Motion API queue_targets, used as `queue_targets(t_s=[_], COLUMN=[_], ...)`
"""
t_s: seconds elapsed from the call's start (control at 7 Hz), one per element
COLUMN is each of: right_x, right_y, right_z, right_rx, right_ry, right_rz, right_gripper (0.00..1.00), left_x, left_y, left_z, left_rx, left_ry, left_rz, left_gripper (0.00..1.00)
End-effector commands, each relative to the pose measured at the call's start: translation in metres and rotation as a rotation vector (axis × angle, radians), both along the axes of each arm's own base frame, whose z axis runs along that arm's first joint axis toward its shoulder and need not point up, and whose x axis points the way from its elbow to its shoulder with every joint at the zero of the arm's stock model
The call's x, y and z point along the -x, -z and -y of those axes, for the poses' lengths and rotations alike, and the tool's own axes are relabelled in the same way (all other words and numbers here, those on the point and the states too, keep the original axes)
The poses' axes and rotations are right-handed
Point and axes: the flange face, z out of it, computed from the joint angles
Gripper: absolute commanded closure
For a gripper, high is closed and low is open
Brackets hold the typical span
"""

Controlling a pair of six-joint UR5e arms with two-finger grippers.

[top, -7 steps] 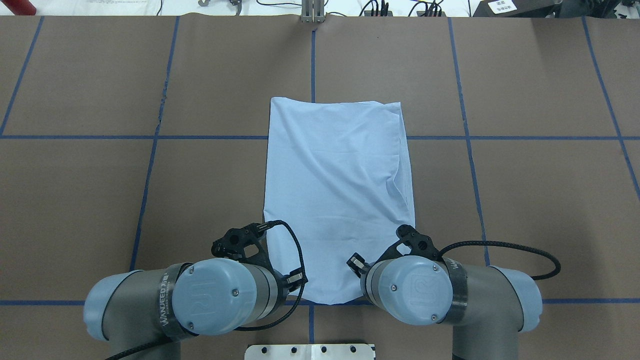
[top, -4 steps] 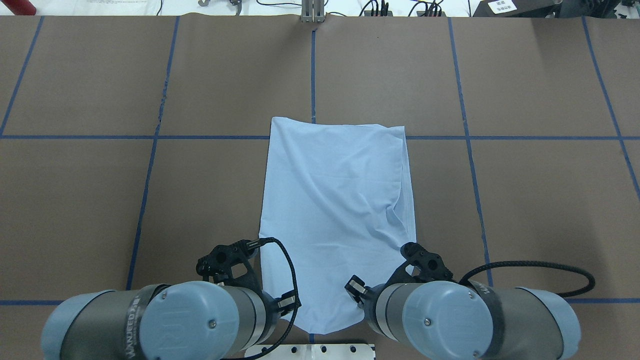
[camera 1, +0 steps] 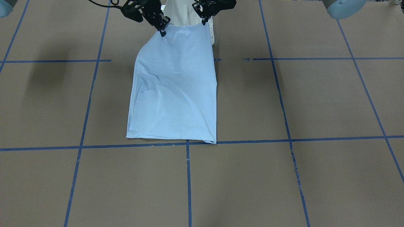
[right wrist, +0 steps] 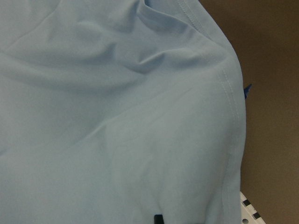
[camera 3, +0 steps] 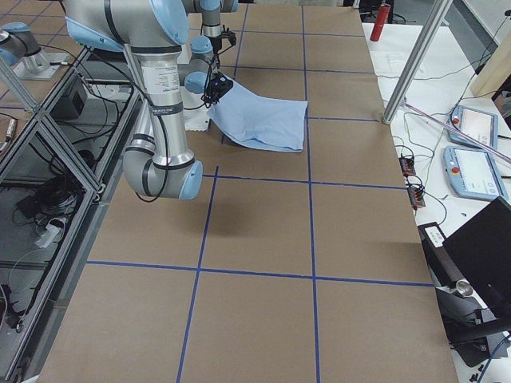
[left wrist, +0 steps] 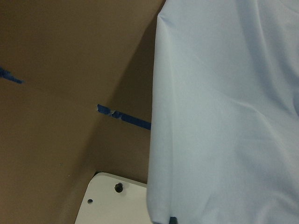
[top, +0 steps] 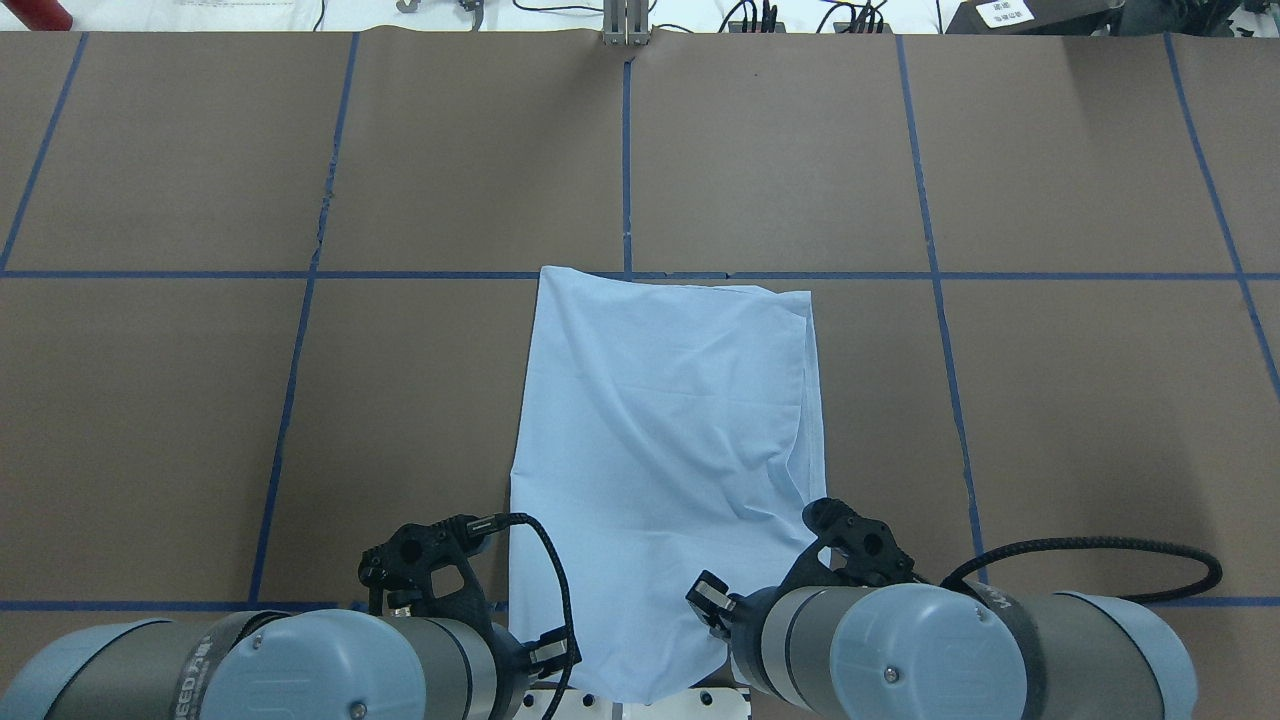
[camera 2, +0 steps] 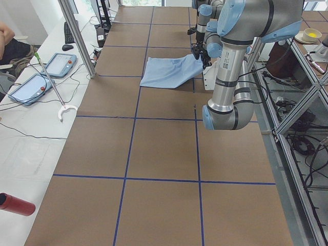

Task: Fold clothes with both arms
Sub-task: 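Lift the near edge and fold it away from the robot with both grippers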

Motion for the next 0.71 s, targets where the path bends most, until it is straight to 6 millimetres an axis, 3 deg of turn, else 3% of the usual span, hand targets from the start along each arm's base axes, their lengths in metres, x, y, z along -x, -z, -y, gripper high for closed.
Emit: queue_targets(t_s=[0.0, 0.14, 0.29, 0.57], right_x=[-0.005, -0.007, 0.002, 0.007], right_y=[-0.01, -0.013, 0.0, -0.014], right_z=[0.045, 0.075, 0.107, 0.175], right_rx=[-0.037, -0.038, -0.074, -0.037], right_ry=[-0.059, -0.109, -0.131, -0.179], right_rz=[-0.037, -0.052, -0.058, -0.056], right_gripper=[1.0, 1.0, 1.0, 1.0], left_x=[0.009, 0.013, 0.002, -0.019], left_y=[0.003, 0.004, -0.002, -0.003], left_z=[0.059, 0.108, 0.139, 0.203], left_rx=[-0.079, -0.108, -0.096, -0.086], left_ry=[0.068, 0.145, 0.161, 0.219], left_rz=[-0.043, -0.07, -0.087, -0.099], left_gripper=[1.0, 1.0, 1.0, 1.0])
